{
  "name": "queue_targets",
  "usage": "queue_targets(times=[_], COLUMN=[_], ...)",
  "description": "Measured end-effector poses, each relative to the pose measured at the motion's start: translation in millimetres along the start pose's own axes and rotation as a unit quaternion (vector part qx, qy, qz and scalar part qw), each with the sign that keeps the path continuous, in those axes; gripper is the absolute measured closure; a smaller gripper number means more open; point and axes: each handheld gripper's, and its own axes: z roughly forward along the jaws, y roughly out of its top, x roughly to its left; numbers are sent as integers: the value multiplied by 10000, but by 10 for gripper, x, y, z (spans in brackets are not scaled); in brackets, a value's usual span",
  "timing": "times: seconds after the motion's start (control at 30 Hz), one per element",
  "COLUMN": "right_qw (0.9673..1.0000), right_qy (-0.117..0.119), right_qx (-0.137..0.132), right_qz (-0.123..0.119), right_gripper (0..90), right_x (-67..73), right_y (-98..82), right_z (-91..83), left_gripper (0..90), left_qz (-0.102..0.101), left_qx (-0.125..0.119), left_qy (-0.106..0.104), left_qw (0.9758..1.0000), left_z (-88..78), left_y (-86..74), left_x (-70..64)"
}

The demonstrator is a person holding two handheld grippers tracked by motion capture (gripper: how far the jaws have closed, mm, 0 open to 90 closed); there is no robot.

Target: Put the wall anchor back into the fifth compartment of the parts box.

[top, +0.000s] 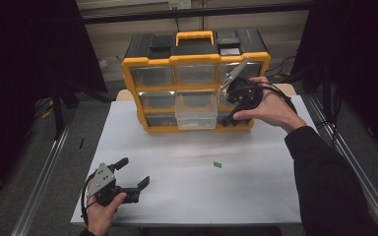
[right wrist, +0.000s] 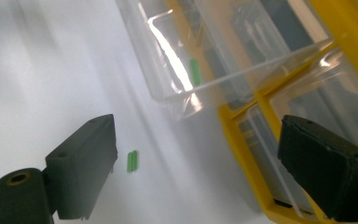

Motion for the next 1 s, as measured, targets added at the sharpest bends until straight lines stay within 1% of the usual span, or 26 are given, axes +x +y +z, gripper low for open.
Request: queue_targets(times=[0.03,0.07,0.1,0.2,0.23,0.27,0.3,0.33,0.37,0.4,0.43,0.47,0.5,0.57,0.73,0.77,0.83,0.87,0.9,0.93,0.97,1.0], right_qw=[10000,10000,10000,9999,9999,9999,9999,9999,9999,9999,9999,9997,9998,9998,9996,9996,9994,9994,9994,9994,9994,9993], right_qy=[-4,-9,-15,16,26,52,64,69,116,89,106,141,120,155,223,253,315,316,339,337,333,356], right_qx=[-14,1,12,21,35,53,31,18,41,32,58,119,87,52,112,76,112,95,92,114,103,106], right_qz=[3,-17,53,112,113,115,94,86,72,71,72,132,105,66,93,78,65,48,5,44,-10,8], right_gripper=[105,101,101,97,96,95,95,95,95,95,95,95,96,101,104,104,103,103,103,106,110,111], right_x=[10,12,19,27,30,41,49,59,68,78,88,107,114,137,202,215,254,274,289,314,323,339], right_y=[-21,-50,-79,-170,-197,-223,-244,-268,-290,-309,-329,-347,-366,-407,-490,-503,-531,-549,-564,-576,-587,-597], right_z=[15,25,30,57,69,83,103,123,143,165,183,198,217,249,348,371,410,427,443,459,479,504], left_gripper=[31,31,31,31,31,31,31,31,31,31,31,31,31,31,31,31,31,31,31,31,31,31], left_qz=[1,34,14,10,24,-28,-32,17,12,13,28,29,25,22,-3,-6,5,-5,-8,-10,-4,-9], left_qx=[-12,13,5,4,9,-29,-31,-10,-11,-9,-2,18,14,12,-20,-17,7,-8,2,7,-3,3], left_qy=[-21,9,10,9,16,20,21,-16,-12,-12,-13,9,7,5,-24,-35,-2,-34,-5,-7,-30,-6], left_qw=[10000,10000,10000,10000,10000,10000,10000,10000,10000,10000,10000,10000,10000,10000,10000,10000,10000,10000,10000,10000,10000,10000], left_z=[0,-5,-4,-2,-4,1,1,-2,-1,-1,-3,-5,-5,-3,1,3,1,4,4,4,5,5], left_y=[-1,0,-1,0,1,1,1,1,1,1,1,2,2,1,2,1,-1,-2,-2,-2,-2,0], left_x=[3,5,4,5,5,-3,-4,4,3,4,5,4,5,7,0,0,1,5,3,2,2,-3])
